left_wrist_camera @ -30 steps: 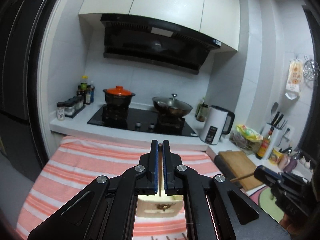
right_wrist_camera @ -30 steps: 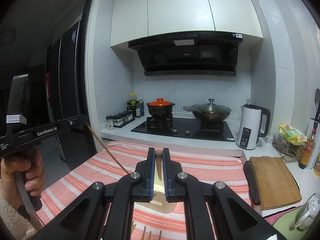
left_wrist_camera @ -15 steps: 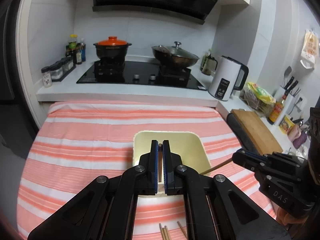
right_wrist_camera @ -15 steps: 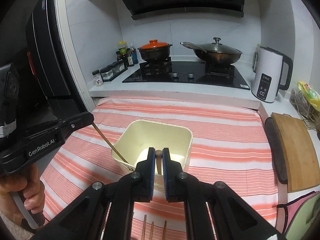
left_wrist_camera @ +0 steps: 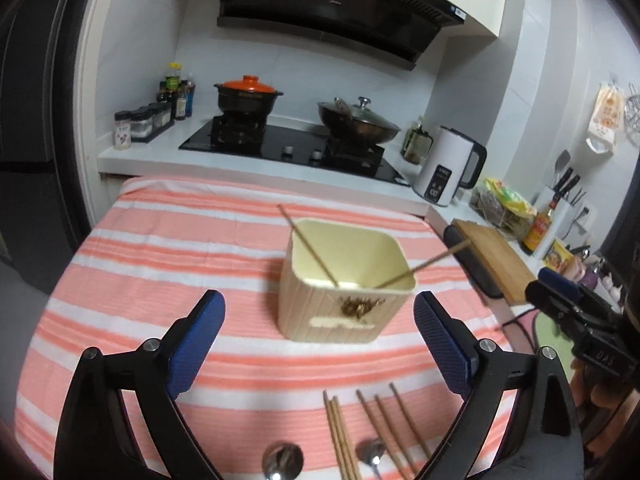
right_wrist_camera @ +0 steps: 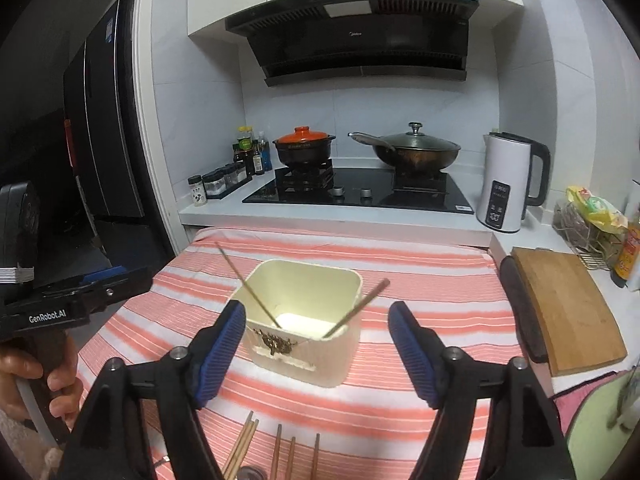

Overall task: Organize utensils
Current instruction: 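Withdraw both tools from the box back toward the remaining utensils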

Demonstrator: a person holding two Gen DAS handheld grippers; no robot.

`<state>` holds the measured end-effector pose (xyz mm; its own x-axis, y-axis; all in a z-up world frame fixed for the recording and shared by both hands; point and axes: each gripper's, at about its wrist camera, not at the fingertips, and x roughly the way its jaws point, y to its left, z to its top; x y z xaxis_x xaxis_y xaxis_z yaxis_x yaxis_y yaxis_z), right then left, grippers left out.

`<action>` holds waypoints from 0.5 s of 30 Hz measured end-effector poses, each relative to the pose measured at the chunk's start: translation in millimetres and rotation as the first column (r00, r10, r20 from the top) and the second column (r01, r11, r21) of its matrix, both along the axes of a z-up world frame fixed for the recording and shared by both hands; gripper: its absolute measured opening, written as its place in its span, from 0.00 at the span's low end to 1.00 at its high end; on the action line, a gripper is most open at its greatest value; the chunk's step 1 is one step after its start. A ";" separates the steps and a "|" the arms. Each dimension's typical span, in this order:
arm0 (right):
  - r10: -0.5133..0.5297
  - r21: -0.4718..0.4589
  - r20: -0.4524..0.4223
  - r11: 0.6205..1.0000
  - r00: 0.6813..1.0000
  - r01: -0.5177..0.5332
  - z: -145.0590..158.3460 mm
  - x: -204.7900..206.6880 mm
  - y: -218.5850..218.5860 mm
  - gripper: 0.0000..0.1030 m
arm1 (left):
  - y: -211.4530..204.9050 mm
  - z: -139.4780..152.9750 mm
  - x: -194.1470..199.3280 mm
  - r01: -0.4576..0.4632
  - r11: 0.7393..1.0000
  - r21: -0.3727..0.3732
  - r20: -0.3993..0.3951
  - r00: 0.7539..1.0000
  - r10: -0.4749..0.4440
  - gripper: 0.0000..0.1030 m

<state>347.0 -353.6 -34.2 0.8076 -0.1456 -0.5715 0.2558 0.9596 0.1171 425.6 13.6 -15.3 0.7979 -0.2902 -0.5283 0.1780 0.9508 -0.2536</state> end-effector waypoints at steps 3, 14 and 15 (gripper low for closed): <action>-0.026 -0.034 -0.046 0.999 0.999 0.024 -25.0 -38.5 1.7 0.77 | 7.7 -34.5 -33.1 -0.002 1.000 -0.003 -0.086 0.996 0.001 0.93; -0.160 -0.095 -0.378 0.986 0.912 0.133 -165.1 -140.7 -8.9 0.77 | 1.8 -133.1 -126.5 -0.002 0.981 0.192 -0.243 0.969 0.050 1.00; -0.164 -0.081 -0.379 0.986 0.911 0.144 -168.1 -143.3 -11.8 0.77 | 0.3 -137.8 -128.8 0.001 0.982 0.190 -0.247 0.968 0.047 1.00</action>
<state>203.7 -365.4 -202.3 0.4931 -0.2868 -0.8213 0.4165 0.9067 -0.0666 296.9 13.9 -153.1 0.6394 -0.1498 -0.7542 0.1092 0.9886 -0.1037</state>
